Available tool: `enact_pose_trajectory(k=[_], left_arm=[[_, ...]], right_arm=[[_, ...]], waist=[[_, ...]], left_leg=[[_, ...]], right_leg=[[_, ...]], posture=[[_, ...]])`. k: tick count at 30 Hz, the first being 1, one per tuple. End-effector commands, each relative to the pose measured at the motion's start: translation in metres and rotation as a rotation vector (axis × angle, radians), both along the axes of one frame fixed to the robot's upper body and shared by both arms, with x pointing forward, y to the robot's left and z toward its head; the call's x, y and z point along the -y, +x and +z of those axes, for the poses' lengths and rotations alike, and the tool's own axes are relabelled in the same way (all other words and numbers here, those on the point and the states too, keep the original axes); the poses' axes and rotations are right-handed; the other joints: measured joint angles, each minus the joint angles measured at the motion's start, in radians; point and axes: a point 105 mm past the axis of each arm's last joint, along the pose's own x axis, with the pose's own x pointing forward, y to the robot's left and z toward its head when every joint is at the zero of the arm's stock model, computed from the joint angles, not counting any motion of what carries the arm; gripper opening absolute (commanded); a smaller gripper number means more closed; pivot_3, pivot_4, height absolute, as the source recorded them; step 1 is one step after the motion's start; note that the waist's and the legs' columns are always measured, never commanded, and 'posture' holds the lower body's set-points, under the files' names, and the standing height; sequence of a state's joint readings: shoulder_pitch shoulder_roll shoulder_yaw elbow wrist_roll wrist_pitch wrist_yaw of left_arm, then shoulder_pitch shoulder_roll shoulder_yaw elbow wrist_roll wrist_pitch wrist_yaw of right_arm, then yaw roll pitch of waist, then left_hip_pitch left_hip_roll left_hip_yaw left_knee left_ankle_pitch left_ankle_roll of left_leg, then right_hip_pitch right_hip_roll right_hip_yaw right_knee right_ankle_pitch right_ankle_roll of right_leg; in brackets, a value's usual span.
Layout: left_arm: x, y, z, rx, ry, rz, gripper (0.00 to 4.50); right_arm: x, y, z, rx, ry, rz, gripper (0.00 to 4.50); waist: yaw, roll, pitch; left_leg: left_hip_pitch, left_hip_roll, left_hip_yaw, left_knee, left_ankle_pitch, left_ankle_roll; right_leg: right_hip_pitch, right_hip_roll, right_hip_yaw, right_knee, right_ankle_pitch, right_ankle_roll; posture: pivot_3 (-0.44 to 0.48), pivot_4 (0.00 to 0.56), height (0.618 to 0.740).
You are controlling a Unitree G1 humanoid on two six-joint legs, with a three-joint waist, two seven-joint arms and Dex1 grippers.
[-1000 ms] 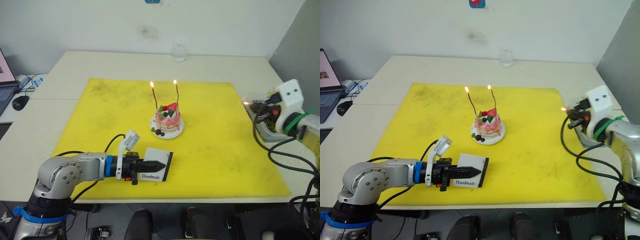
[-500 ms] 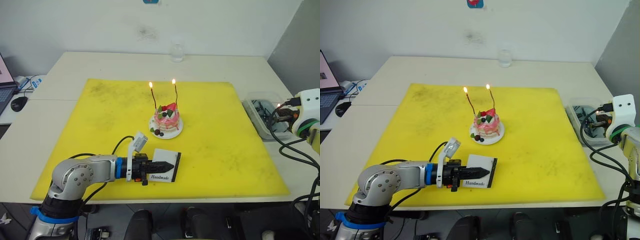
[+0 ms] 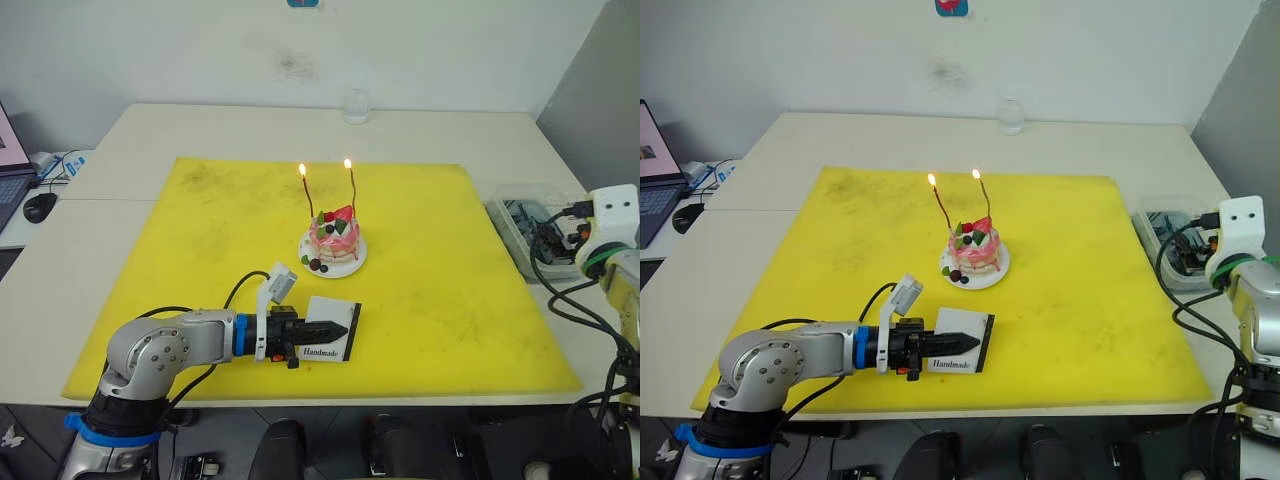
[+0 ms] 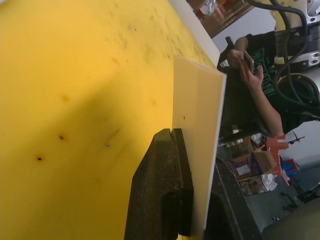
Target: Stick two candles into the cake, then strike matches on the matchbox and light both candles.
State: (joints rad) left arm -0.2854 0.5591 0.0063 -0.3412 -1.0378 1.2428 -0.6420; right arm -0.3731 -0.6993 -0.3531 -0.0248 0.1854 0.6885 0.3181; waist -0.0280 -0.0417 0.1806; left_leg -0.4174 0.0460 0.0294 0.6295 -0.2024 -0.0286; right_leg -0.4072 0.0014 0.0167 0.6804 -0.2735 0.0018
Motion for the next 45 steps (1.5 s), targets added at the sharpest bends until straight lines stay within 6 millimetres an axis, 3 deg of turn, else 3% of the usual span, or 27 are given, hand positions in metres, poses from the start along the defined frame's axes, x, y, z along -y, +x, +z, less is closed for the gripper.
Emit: enact_pose_trajectory(k=[1, 4, 7, 13, 17, 18, 21, 33, 41, 45], left_arm=[[-0.001, 0.005, 0.007, 0.000, -0.008, 0.026, 0.00], [-0.001, 0.009, 0.007, -0.038, -0.001, 0.061, 0.00], [0.000, 0.013, 0.005, -0.071, 0.015, 0.096, 0.00], [0.003, 0.024, 0.001, -0.143, 0.040, 0.157, 0.00], [-0.002, 0.021, -0.008, -0.184, 0.108, 0.169, 0.00], [-0.004, 0.020, -0.010, -0.186, 0.129, 0.172, 0.00], [-0.008, 0.020, -0.011, -0.175, 0.163, 0.181, 0.81], [-0.017, 0.017, 0.006, -0.082, 0.189, 0.156, 4.47], [-0.047, 0.004, 0.034, 0.037, 0.261, 0.140, 4.49], [-0.079, -0.007, 0.065, 0.288, 0.372, 0.144, 4.49]], right_arm=[[-0.010, -0.015, 0.037, 0.104, -0.057, 0.077, 4.47], [-0.035, -0.027, 0.054, 0.149, -0.124, 0.225, 4.47], [-0.061, -0.039, 0.057, 0.162, -0.156, 0.370, 4.47], [-0.146, -0.082, 0.031, 0.004, -0.075, 0.864, 4.47], [-0.172, -0.106, 0.015, -0.138, -0.052, 1.050, 4.47], [-0.175, -0.108, 0.014, -0.150, -0.047, 1.065, 4.47], [-0.179, -0.107, 0.013, -0.154, -0.038, 1.080, 4.50], [-0.185, -0.104, 0.017, -0.129, -0.040, 1.083, 4.50], [-0.179, -0.107, 0.022, -0.140, -0.068, 1.090, 4.50], [-0.159, -0.104, 0.033, -0.136, -0.172, 1.063, 4.50]], waist=[[0.000, 0.000, 0.000], [0.001, 0.002, 0.000], [-0.001, 0.002, 0.000], [-0.001, 0.002, 0.000], [-0.001, 0.001, 0.000], [-0.001, 0.001, 0.000], [-0.001, 0.001, -0.001], [0.000, 0.001, -0.001], [0.000, 0.001, 0.000], [-0.003, -0.006, 0.004]], left_leg=[[0.000, 0.000, 0.000, 0.000, 0.000, 0.000], [0.000, 0.000, 0.000, 0.000, 0.000, 0.000], [0.001, 0.000, -0.001, 0.000, 0.000, 0.000], [0.001, 0.000, -0.002, 0.001, 0.000, 0.000], [0.001, 0.000, -0.002, 0.001, 0.000, 0.000], [0.001, 0.000, -0.001, 0.001, 0.000, 0.000], [0.001, 0.000, -0.002, 0.001, 0.000, 0.000], [0.002, 0.000, -0.002, 0.001, 0.000, 0.000], [0.001, 0.001, -0.002, 0.000, 0.000, 0.000], [0.000, 0.001, -0.001, 0.000, 0.000, 0.000]], right_leg=[[0.000, 0.000, 0.000, 0.000, 0.000, 0.000], [0.000, 0.000, 0.000, 0.000, 0.000, 0.000], [0.001, 0.000, 0.000, 0.000, 0.000, 0.001], [0.002, 0.000, -0.001, 0.000, 0.001, 0.001], [0.002, 0.000, -0.001, 0.000, 0.001, 0.002], [0.002, 0.000, -0.001, 0.000, 0.001, 0.002], [0.002, 0.000, -0.001, 0.000, 0.001, 0.002], [0.002, 0.000, -0.001, 0.000, 0.001, 0.001], [0.001, 0.000, -0.001, 0.000, 0.001, 0.001], [-0.001, -0.002, -0.001, -0.001, 0.000, 0.001]], posture=[[0.000, 0.150, 0.740], [0.000, 0.150, 0.740], [0.000, 0.150, 0.740], [0.000, 0.150, 0.740], [0.000, 0.150, 0.740], [0.000, 0.150, 0.740], [0.000, 0.150, 0.740], [0.000, 0.150, 0.740], [0.000, 0.150, 0.740], [0.000, 0.150, 0.740]])
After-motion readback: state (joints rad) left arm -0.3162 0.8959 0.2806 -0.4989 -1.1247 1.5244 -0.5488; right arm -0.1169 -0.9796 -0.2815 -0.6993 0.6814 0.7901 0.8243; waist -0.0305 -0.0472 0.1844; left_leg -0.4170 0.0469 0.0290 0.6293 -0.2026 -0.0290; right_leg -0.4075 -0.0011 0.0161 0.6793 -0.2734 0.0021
